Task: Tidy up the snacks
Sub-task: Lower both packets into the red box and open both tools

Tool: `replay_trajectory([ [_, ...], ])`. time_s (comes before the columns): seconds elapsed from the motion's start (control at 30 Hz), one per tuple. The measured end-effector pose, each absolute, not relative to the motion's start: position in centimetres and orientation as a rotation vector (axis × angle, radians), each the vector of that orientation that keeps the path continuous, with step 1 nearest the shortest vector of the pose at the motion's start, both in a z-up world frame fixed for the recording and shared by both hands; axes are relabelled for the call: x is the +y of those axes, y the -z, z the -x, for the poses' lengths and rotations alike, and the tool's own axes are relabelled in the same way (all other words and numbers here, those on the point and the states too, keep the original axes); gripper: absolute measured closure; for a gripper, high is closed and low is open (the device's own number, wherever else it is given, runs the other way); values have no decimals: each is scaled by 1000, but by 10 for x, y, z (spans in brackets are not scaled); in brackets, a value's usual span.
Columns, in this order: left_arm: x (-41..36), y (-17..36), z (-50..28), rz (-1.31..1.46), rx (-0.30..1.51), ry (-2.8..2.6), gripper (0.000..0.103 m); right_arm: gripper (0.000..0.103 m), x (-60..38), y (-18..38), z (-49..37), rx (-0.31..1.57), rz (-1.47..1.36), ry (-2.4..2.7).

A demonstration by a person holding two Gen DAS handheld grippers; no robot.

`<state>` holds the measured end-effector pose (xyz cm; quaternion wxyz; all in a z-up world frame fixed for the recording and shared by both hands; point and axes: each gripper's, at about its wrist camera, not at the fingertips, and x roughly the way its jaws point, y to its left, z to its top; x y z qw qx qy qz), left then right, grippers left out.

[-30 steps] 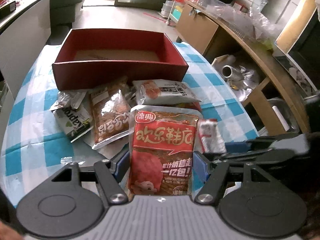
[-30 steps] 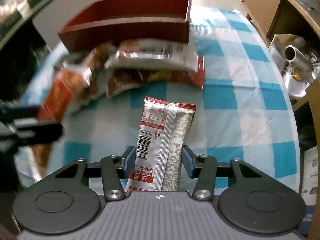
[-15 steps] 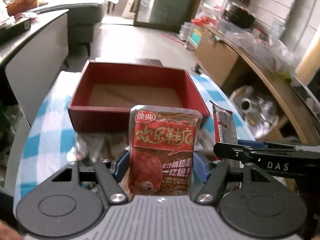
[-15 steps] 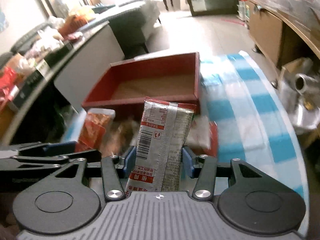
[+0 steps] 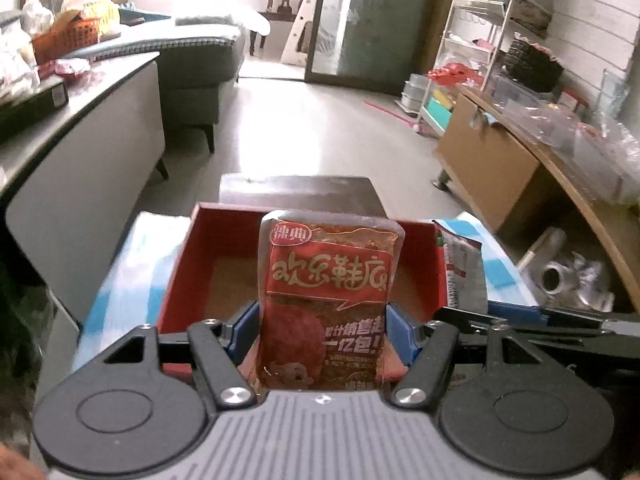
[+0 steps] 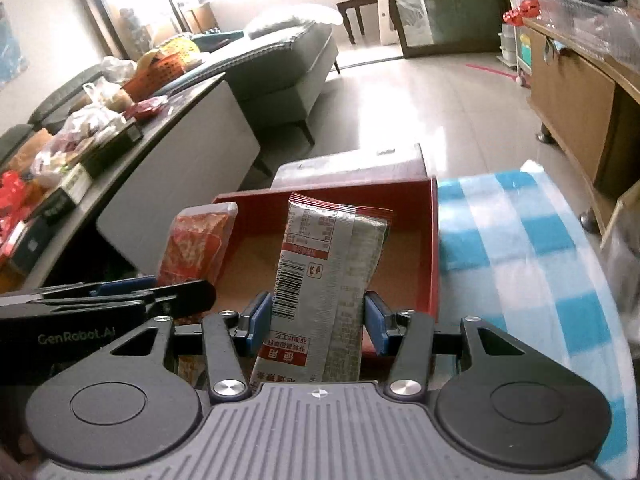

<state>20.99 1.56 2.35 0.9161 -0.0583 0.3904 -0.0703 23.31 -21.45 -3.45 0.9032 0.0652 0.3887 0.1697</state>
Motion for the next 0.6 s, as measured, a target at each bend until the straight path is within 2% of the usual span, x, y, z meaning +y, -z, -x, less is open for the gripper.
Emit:
replay_trajectory([
  [0.23, 16, -5, -253, 86, 826, 86, 42, 46, -202, 48, -276, 821, -89, -342],
  [0.6, 11, 37, -277, 41, 930, 37, 42, 45, -190, 91, -306, 930, -29, -307],
])
